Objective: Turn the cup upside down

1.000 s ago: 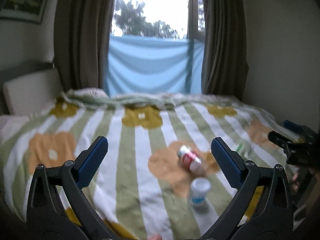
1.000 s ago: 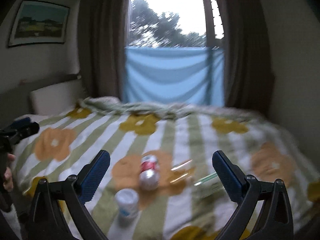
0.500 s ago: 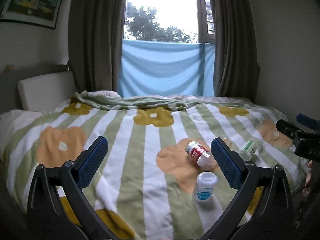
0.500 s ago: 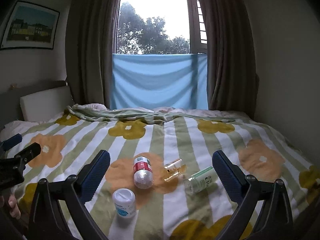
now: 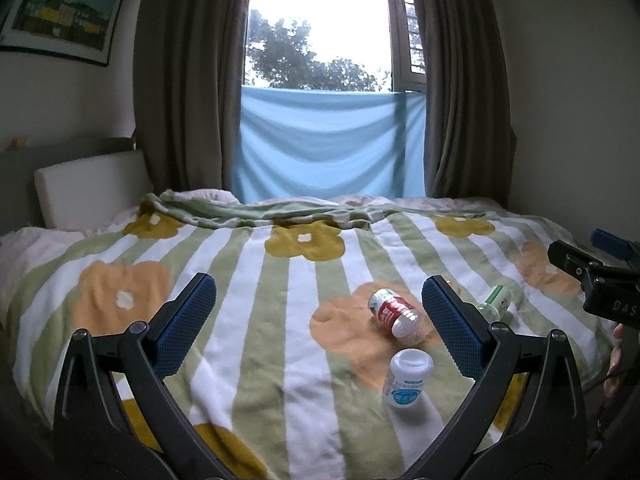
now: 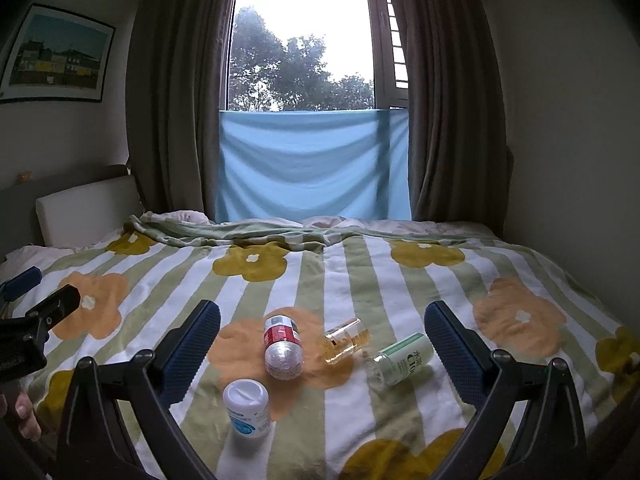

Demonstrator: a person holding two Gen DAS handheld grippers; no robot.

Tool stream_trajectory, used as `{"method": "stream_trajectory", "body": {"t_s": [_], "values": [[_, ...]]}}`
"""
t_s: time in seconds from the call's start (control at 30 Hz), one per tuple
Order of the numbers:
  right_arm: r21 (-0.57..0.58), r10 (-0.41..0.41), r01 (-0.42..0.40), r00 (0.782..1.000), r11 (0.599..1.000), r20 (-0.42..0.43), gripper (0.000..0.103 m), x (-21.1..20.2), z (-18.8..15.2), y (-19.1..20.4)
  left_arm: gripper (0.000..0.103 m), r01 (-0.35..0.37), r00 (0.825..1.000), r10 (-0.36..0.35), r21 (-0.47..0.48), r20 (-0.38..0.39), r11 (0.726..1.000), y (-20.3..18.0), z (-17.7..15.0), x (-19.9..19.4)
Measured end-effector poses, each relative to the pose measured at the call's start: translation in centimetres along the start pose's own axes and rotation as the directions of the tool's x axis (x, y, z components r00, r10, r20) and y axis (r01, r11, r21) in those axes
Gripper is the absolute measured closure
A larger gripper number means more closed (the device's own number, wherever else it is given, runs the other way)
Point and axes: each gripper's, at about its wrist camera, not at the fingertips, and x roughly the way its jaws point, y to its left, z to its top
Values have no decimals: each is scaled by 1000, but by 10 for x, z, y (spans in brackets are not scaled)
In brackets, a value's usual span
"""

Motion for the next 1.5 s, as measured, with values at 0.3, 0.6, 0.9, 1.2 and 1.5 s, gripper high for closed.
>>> {"method": "stream_trajectory", "body": {"t_s": [0.3,0.6,0.9,1.2,1.5], "values": [[4,-5,5,1000,1000,-4,1,1,-2,-2,0,2,1000,-2,9,1,1000,-3,-1,0],[6,-4,4,1000,1000,-6,1,0,-4,-2,0,1,1000,-1,10,1,1000,-3,-1,0],[6,-3,3,1000,1000,-8,1,1,-3,-3,0,6,1000,-7,12,12,1000,-6,-1,-1],[9,-4,4,1000,1000,-7,1,1,-3,-3,0,7,1000,-7,11,12,1000,-6,0,-3],[9,-5,5,1000,1000,-6,1,1,-3,-4,0,5,1000,-5,11,21,1000,-4,1,-3]]}}
